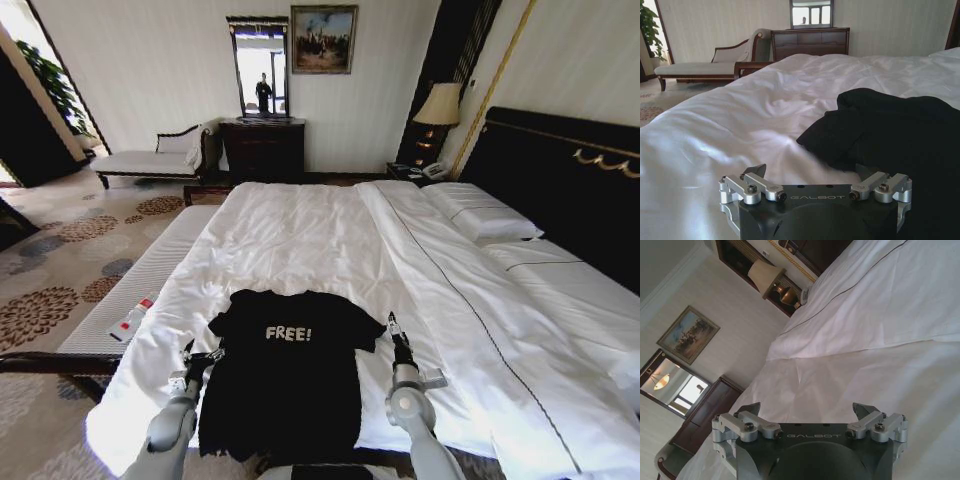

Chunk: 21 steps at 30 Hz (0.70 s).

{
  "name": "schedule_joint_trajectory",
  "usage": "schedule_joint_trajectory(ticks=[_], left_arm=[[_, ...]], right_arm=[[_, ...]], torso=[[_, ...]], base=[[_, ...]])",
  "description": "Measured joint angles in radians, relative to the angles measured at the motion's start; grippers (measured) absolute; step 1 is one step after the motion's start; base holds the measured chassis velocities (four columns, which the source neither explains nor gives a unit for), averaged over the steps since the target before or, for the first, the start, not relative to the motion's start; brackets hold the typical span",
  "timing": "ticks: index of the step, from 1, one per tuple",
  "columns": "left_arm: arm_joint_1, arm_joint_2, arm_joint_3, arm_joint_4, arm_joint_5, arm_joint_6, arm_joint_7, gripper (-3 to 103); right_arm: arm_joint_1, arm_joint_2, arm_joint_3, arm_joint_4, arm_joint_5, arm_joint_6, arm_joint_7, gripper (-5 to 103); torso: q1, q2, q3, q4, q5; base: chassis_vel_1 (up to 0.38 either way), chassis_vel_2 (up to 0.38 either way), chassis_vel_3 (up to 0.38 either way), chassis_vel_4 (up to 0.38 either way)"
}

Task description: Fold the clothes on the bed.

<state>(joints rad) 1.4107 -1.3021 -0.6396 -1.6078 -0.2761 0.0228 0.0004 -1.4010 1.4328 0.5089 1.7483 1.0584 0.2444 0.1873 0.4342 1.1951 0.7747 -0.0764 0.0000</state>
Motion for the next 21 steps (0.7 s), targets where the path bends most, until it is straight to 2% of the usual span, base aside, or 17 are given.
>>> schedule_joint_trajectory(ticks=[12,19,21], left_arm=[[-0.054,0.01,-0.002,0.052,-0.074,0.017,-0.009,100],[-0.068,0.011,0.021,0.064,-0.075,0.023,-0.007,101],[-0.075,0.014,0.026,0.074,-0.066,0.023,-0.005,99]], right_arm=[[-0.002,-0.007,0.001,-0.014,0.0,0.006,0.0,100],[-0.001,-0.007,0.001,-0.018,0.0,0.007,0.0,100],[-0.003,-0.007,0.002,-0.02,0.0,0.009,0.0,100]], torso=[[0.0,0.0,0.0,0.0,0.0],[0.0,0.0,0.0,0.0,0.0],[0.0,0.0,0.0,0.0001,0.0]], base=[[0.0,0.0,0.0,0.0],[0.0,0.0,0.0,0.0],[0.0,0.0,0.0,0.0]])
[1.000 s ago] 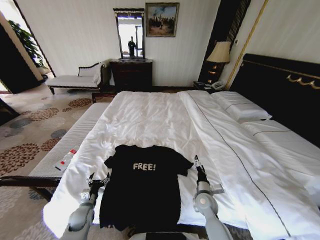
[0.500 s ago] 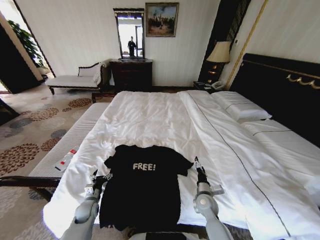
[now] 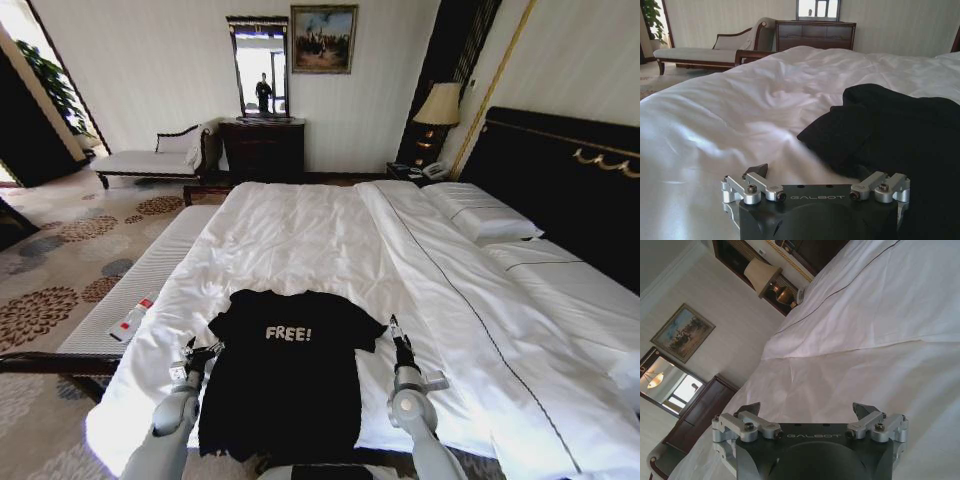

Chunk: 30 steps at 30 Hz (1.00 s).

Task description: Fold the clothes on the bed.

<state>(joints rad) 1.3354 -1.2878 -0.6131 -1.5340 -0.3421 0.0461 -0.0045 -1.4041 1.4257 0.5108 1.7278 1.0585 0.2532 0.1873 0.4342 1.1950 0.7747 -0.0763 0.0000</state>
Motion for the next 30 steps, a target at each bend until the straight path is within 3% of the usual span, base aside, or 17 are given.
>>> schedule_joint_trajectory(ticks=[5,9,11,14,17,19,23,24,26,30], left_arm=[[-0.016,0.008,0.002,0.012,0.002,-0.001,-0.001,96],[-0.024,0.011,0.004,0.012,-0.002,-0.001,-0.002,86],[-0.029,0.011,0.004,0.01,-0.005,-0.001,-0.004,76],[-0.035,0.01,0.003,0.011,-0.008,-0.001,-0.009,70],[-0.043,0.01,0.0,0.015,-0.011,-0.001,-0.014,54],[-0.044,0.01,0.0,0.016,-0.013,-0.001,-0.014,54],[-0.057,0.013,-0.003,0.014,-0.027,0.004,-0.017,32],[-0.057,0.013,-0.003,0.014,-0.027,0.004,-0.017,32],[-0.064,0.014,-0.005,0.013,-0.035,0.007,-0.019,22],[-0.074,0.015,-0.007,0.013,-0.046,0.013,-0.023,19]], right_arm=[[-0.003,0.0,0.002,-0.003,0.0,0.002,0.0,100],[-0.004,0.001,0.003,-0.008,-0.001,0.003,0.0,100],[-0.004,0.003,0.003,-0.01,-0.004,0.004,0.0,100],[-0.003,0.005,0.002,-0.012,-0.006,0.004,0.0,100],[-0.002,0.007,0.001,-0.014,-0.01,0.004,0.001,100],[-0.001,0.007,0.001,-0.015,-0.01,0.005,0.001,100],[0.0,0.008,0.0,-0.022,-0.015,0.005,0.002,100],[0.0,0.008,0.0,-0.022,-0.015,0.005,0.002,100],[-0.001,0.009,0.0,-0.024,-0.016,0.006,0.002,100],[-0.001,0.01,-0.001,-0.027,-0.017,0.006,0.002,100]], torso=[[0.0,0.0,0.0,-0.0002,-0.0001],[0.0,0.0,0.0,-0.0002,-0.0001],[0.0,0.0,0.0,-0.0001,0.0],[0.0,0.0,0.0,-0.0001,-0.0001],[0.0,0.0,0.0,0.0,-0.0001],[0.0,0.0,0.0,-0.0001,-0.0001],[0.0,0.0,0.0,-0.0001,-0.0001],[0.0,0.0,0.0,-0.0001,-0.0001],[0.0,0.0,0.0,-0.0001,0.0],[0.0,0.0,0.0,-0.0001,0.0]], base=[[0.0,0.0,0.0,0.0],[0.0,0.0,0.0,0.0],[0.0,0.0,0.0,0.0],[0.0,0.0,0.0,0.0],[0.0,0.0,0.0,0.0],[0.0,0.0,0.0,0.0],[0.0,0.0,0.0,0.0],[0.0,0.0,0.0,0.0],[0.0,0.0,0.0,0.0],[0.0,0.0,0.0,0.0]])
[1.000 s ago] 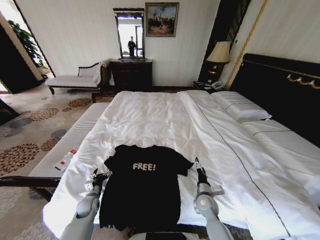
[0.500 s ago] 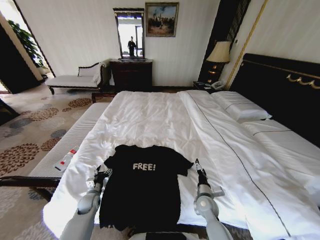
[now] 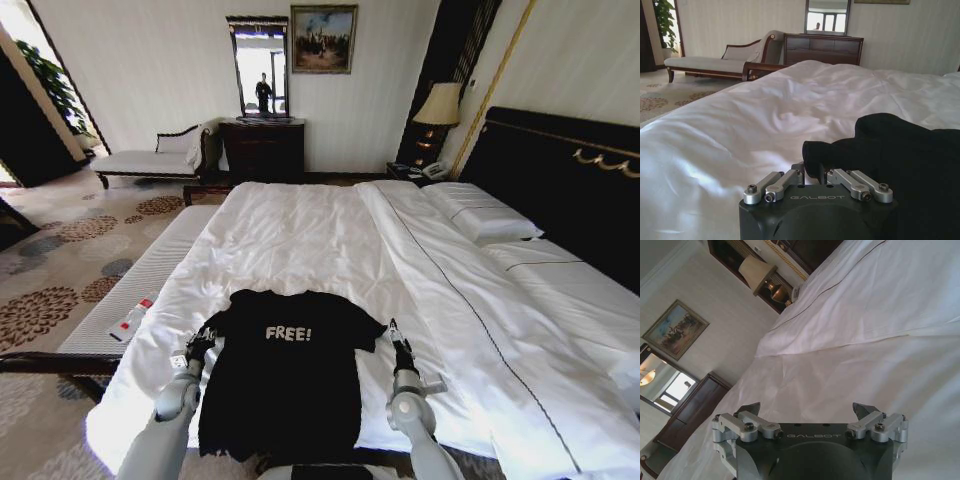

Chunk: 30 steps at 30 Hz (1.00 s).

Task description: Fold the clothes on the bed.

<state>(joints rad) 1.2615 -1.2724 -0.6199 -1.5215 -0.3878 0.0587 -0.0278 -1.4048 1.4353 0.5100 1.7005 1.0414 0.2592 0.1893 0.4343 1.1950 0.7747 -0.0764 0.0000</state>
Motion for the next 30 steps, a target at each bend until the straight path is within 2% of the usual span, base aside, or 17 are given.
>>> schedule_joint_trajectory(ticks=[5,8,9,10,13,30], left_arm=[[-0.007,-0.001,-0.003,-0.002,-0.01,0.004,-0.002,18],[-0.008,-0.003,-0.013,-0.008,-0.026,0.007,-0.005,9],[-0.008,-0.005,-0.017,-0.011,-0.033,0.008,-0.007,9],[-0.006,-0.007,-0.021,-0.015,-0.04,0.009,-0.008,4],[-0.002,-0.01,-0.03,-0.019,-0.051,0.01,-0.011,0],[0.041,-0.032,-0.098,-0.043,-0.114,0.013,-0.027,0]], right_arm=[[0.0,0.0,0.0,-0.004,-0.001,0.0,0.0,100],[0.0,0.0,-0.001,-0.004,-0.001,0.001,0.0,100],[0.0,0.0,-0.001,-0.005,-0.001,0.001,0.0,100],[0.001,0.001,-0.001,-0.005,-0.001,0.001,0.0,100],[0.001,0.002,-0.002,-0.007,-0.002,0.001,0.0,100],[-0.005,0.004,-0.004,-0.008,-0.006,0.005,0.0,100]], torso=[[0.0,0.0,0.0,0.0,0.0],[0.0,0.0,0.0,0.0,0.0],[0.0,0.0,0.0,0.0,0.0],[0.0,0.0,0.0,0.0,0.0],[0.0,0.0,0.0,0.0,0.0],[0.0,0.0,0.0,0.0001,0.0]], base=[[0.0,0.0,0.0,0.0],[0.0,0.0,0.0,0.0],[0.0,0.0,0.0,0.0],[0.0,0.0,0.0,0.0],[0.0,0.0,0.0,0.0],[0.0,0.0,0.0,0.0]])
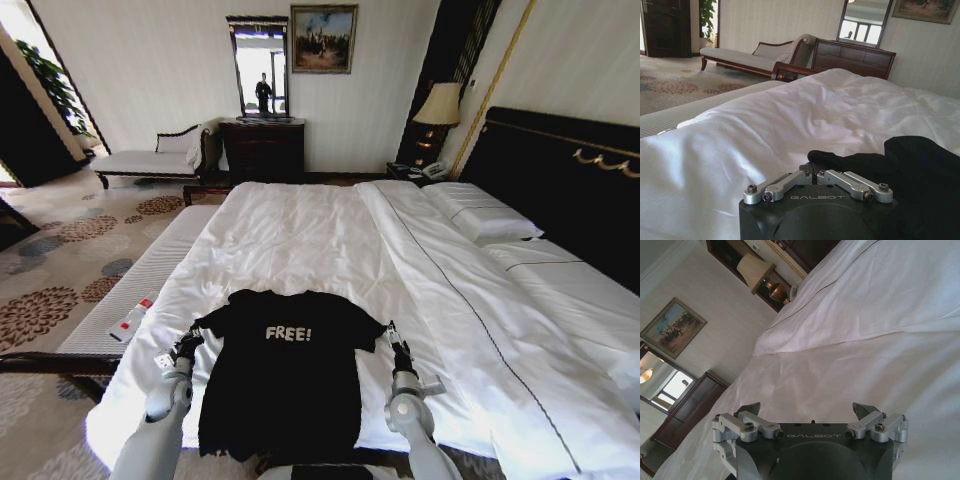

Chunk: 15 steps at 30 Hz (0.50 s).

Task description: Fold the clothes on the bed.

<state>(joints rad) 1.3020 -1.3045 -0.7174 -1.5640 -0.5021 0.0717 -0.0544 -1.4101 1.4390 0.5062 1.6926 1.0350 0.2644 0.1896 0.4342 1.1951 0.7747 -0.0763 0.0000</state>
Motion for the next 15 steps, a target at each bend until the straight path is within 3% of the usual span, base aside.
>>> schedule_joint_trajectory(ticks=[15], left_arm=[[-0.02,-0.003,-0.041,0.052,-0.013,0.009,-0.042,0]], right_arm=[[-0.005,0.0,-0.001,0.008,-0.006,0.002,0.0,100]], torso=[[0.0,0.0,0.0,-0.0003,-0.0001]], base=[[0.0,0.0,0.0,0.0]])
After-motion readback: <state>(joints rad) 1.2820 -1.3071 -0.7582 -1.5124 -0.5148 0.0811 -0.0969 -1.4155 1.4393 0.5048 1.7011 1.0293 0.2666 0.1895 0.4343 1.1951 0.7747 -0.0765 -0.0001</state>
